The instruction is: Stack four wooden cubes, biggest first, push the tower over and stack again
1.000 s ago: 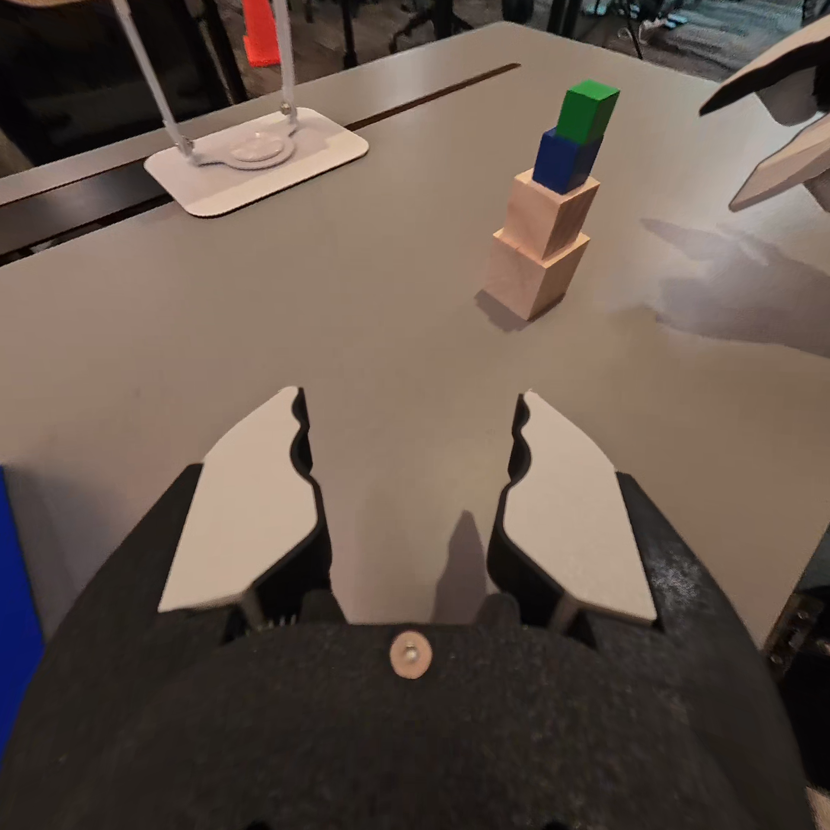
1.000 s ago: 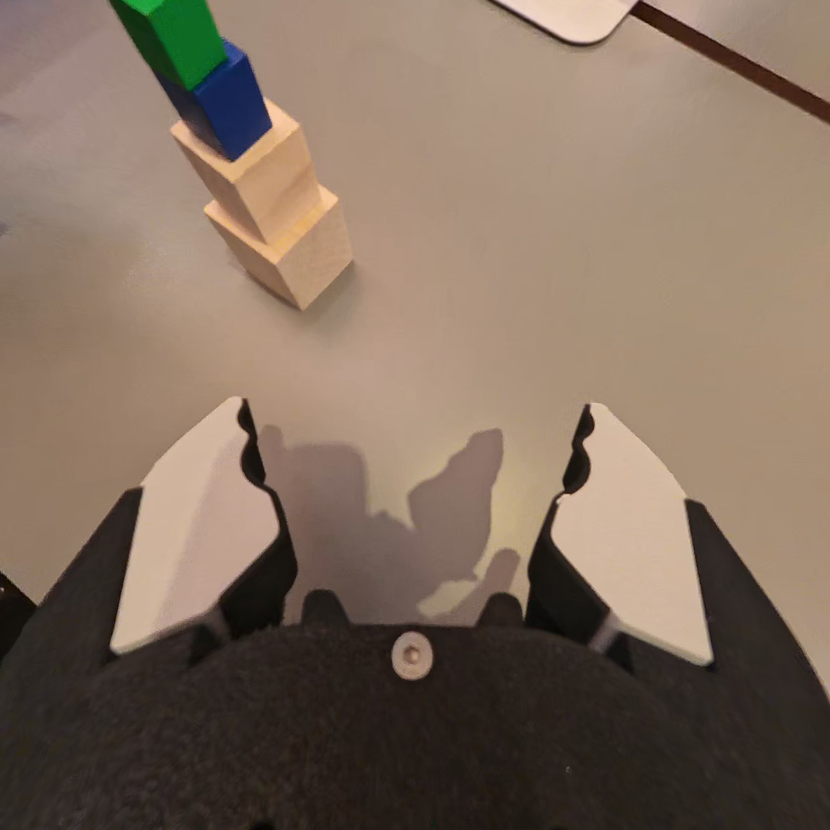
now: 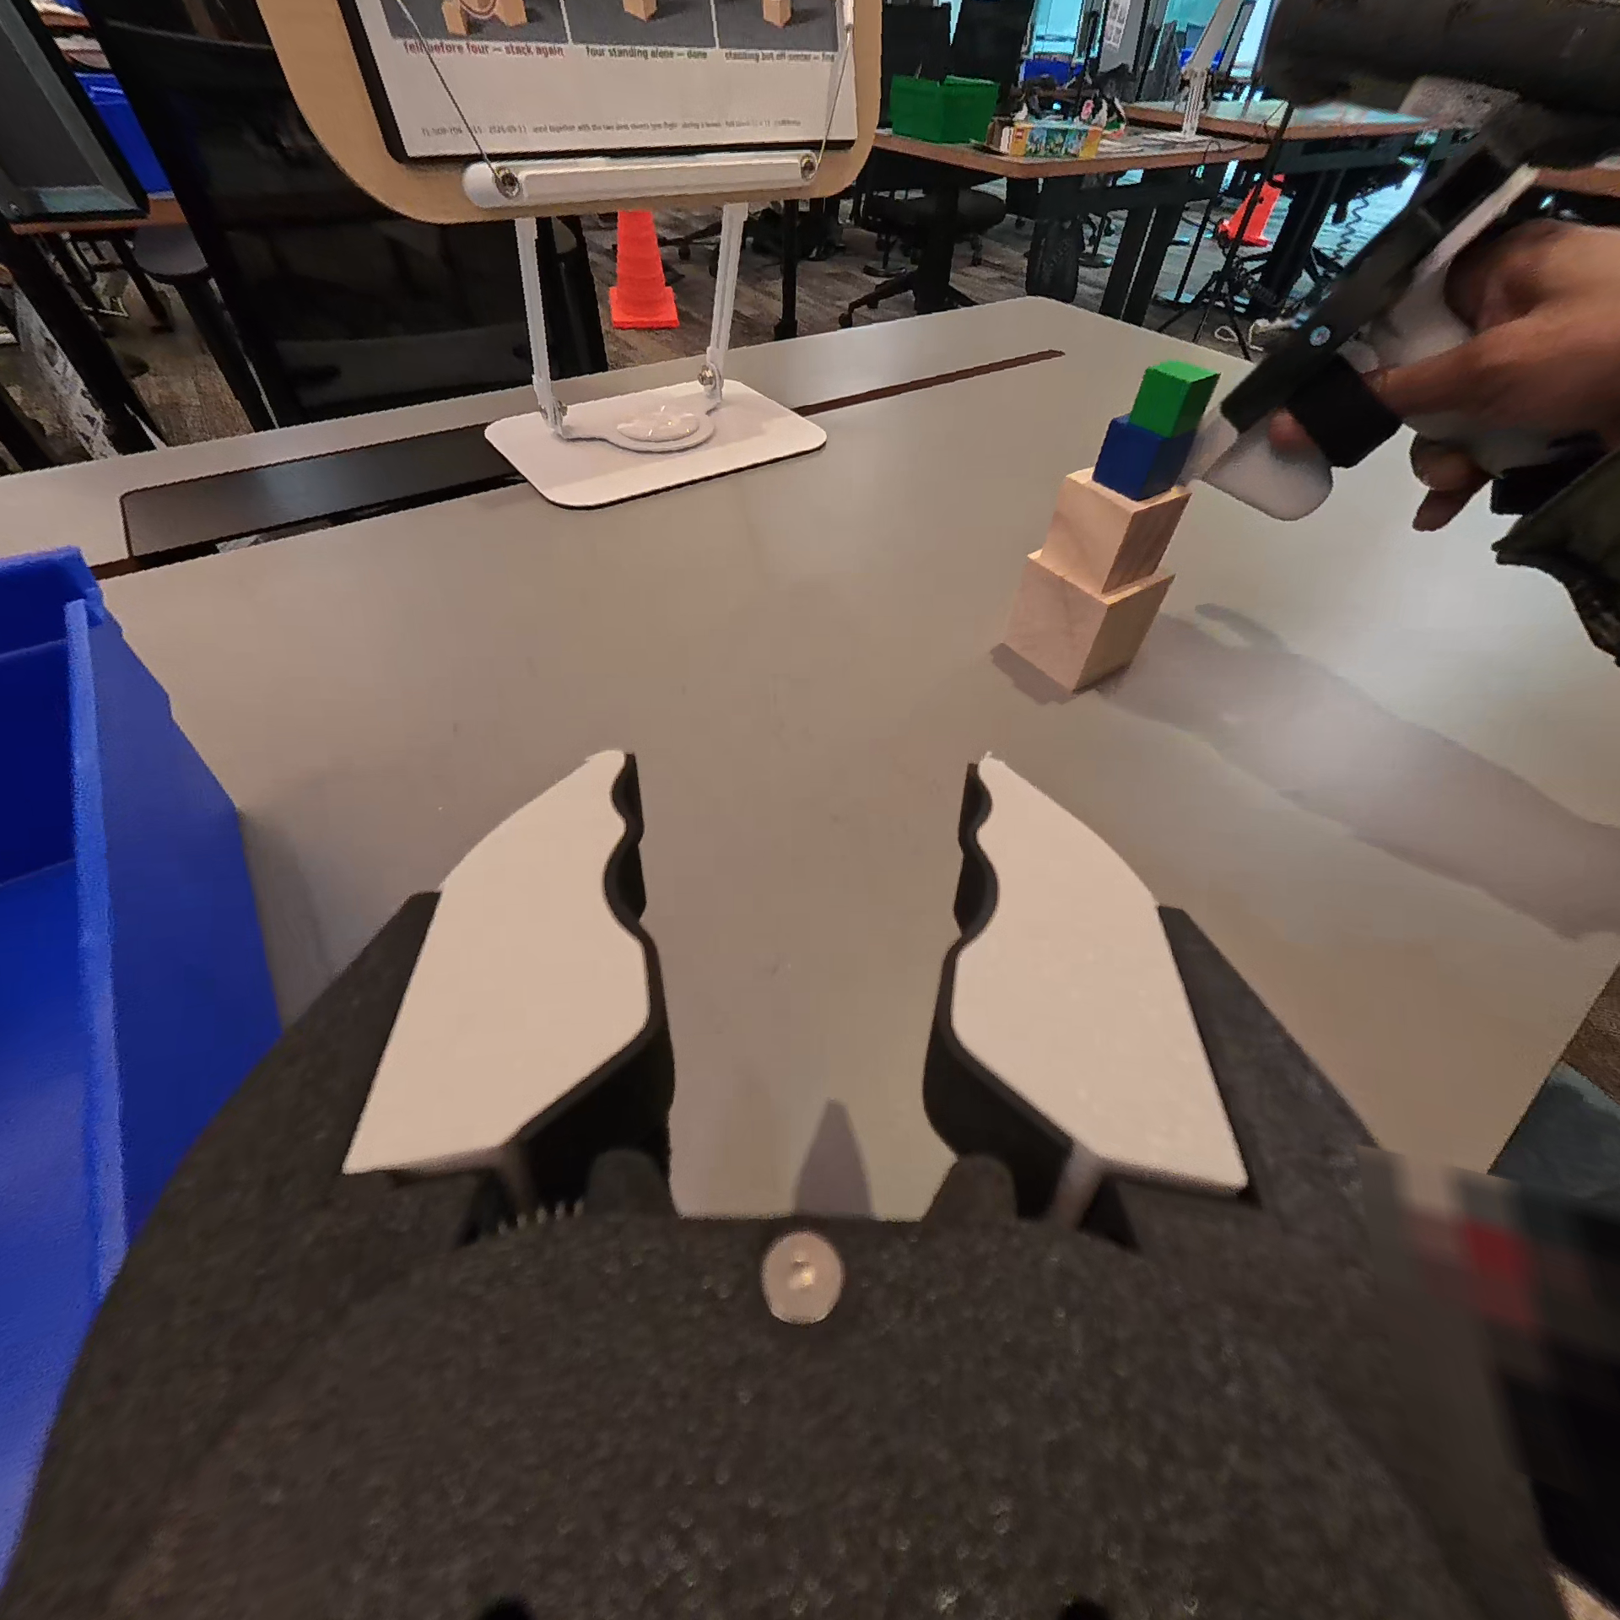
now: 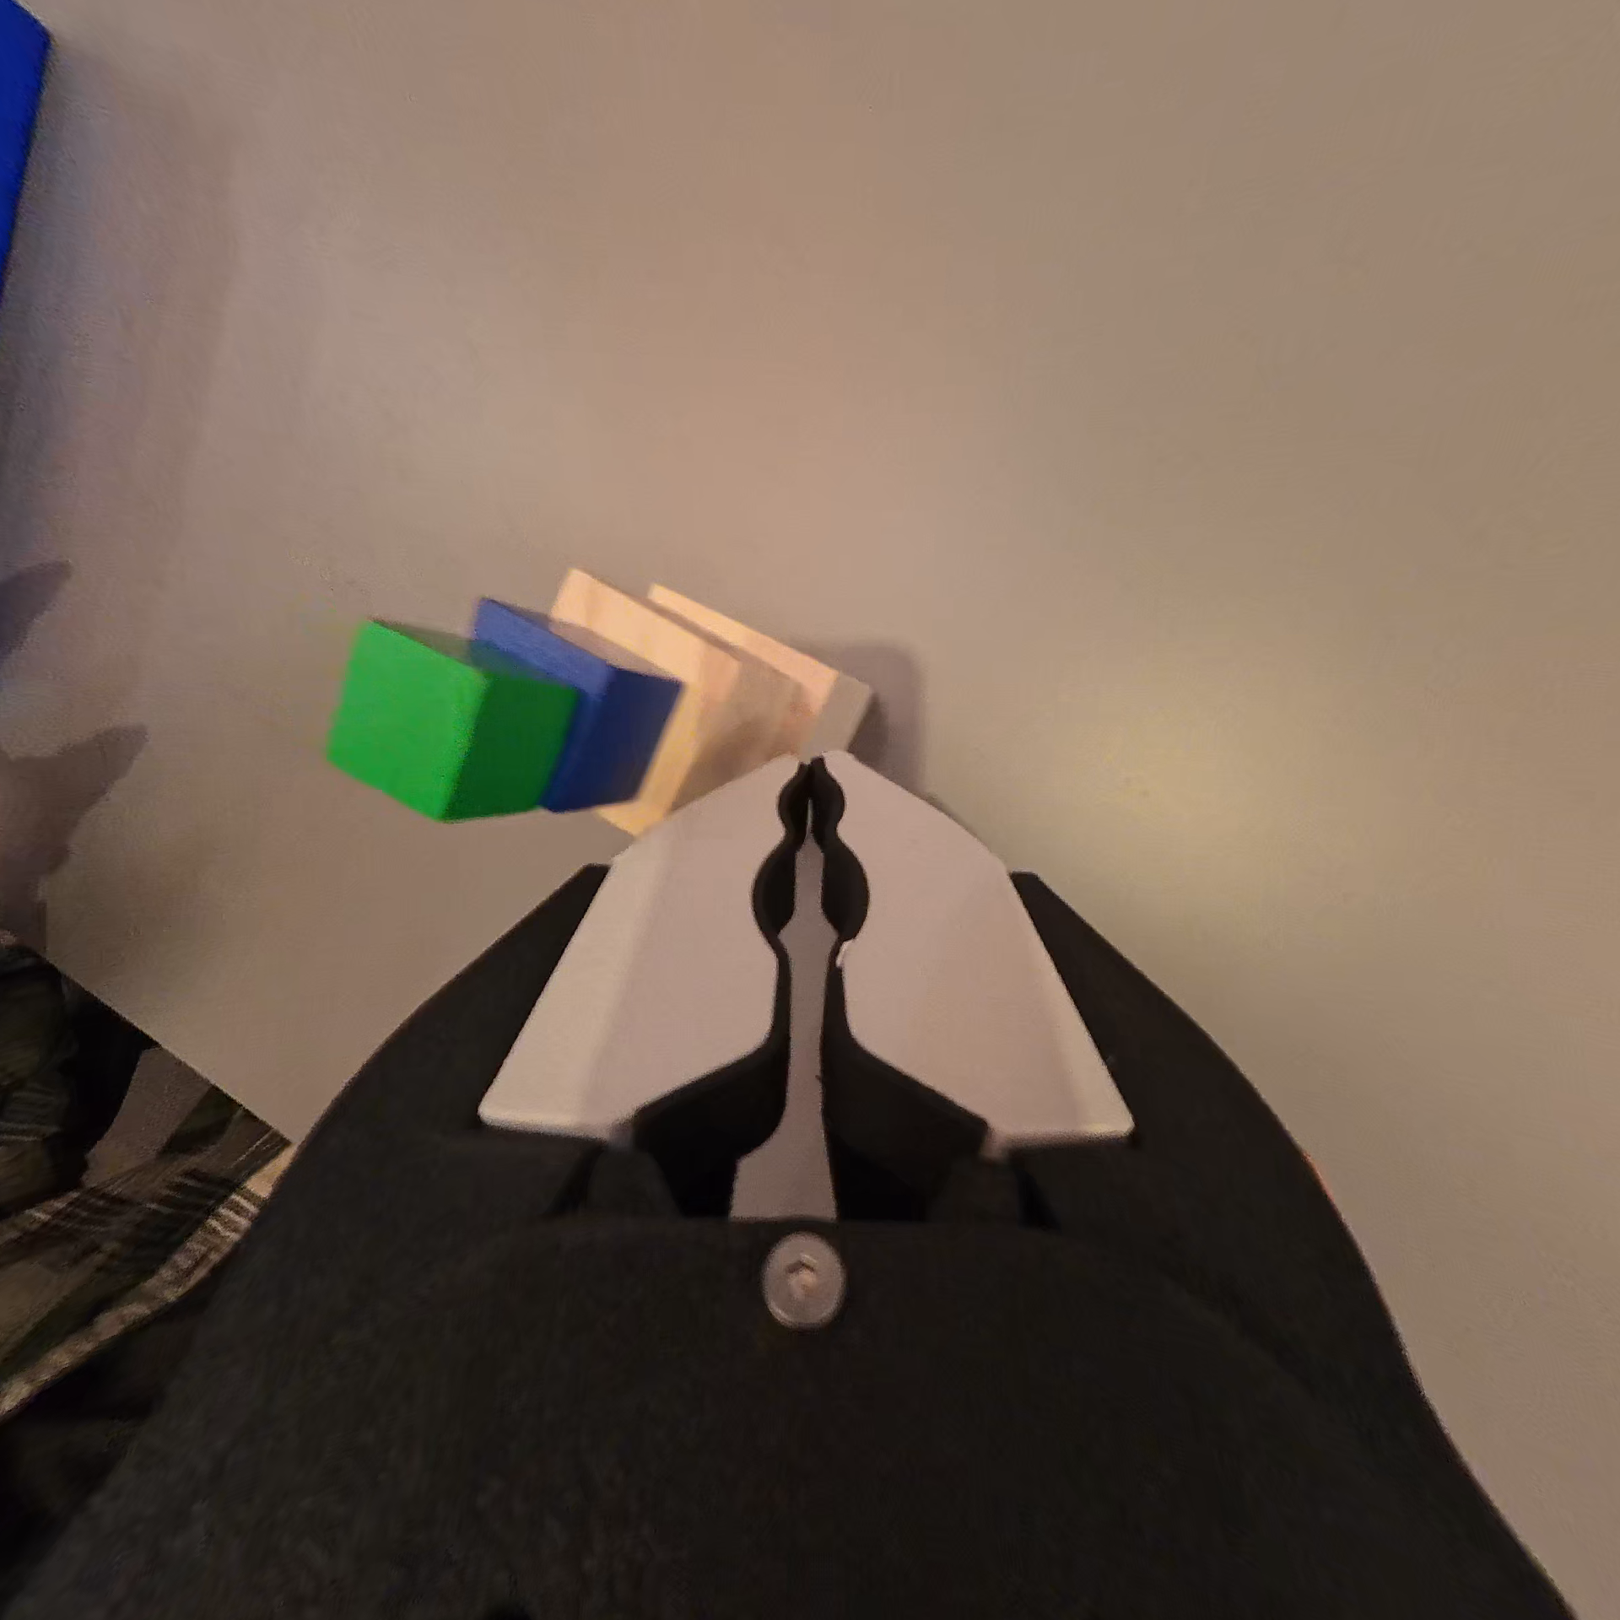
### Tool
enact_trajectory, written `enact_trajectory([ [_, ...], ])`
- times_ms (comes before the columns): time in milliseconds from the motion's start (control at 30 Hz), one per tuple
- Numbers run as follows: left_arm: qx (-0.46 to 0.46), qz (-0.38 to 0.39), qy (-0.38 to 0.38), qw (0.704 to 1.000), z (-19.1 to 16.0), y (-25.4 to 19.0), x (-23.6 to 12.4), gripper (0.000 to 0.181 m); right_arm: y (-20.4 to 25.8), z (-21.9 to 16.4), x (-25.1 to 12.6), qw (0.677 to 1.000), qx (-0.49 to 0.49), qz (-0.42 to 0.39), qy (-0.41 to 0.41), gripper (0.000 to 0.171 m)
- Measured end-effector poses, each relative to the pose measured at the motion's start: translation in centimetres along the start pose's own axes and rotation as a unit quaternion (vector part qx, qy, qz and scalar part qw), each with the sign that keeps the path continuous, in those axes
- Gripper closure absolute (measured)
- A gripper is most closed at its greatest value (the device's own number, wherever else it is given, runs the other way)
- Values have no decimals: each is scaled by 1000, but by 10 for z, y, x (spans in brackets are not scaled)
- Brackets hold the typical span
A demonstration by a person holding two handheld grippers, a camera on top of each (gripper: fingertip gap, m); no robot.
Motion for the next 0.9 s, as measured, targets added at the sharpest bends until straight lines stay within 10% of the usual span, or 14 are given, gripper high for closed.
enact_trajectory([
  [900, 5, -43, 46, 998, -20, -13, 18, 112, 27, 4, -3, 996, -85, 9, -35, 171],
])
Point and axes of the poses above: each gripper's, where its closed fingertips meet, x out along the fingers, z out of its top, y = z × x across the jaws, the point moved 3 cm from there along -x, back along the fingers, and after that the axes turned 7 degrees about x, right-handed, at the moved point
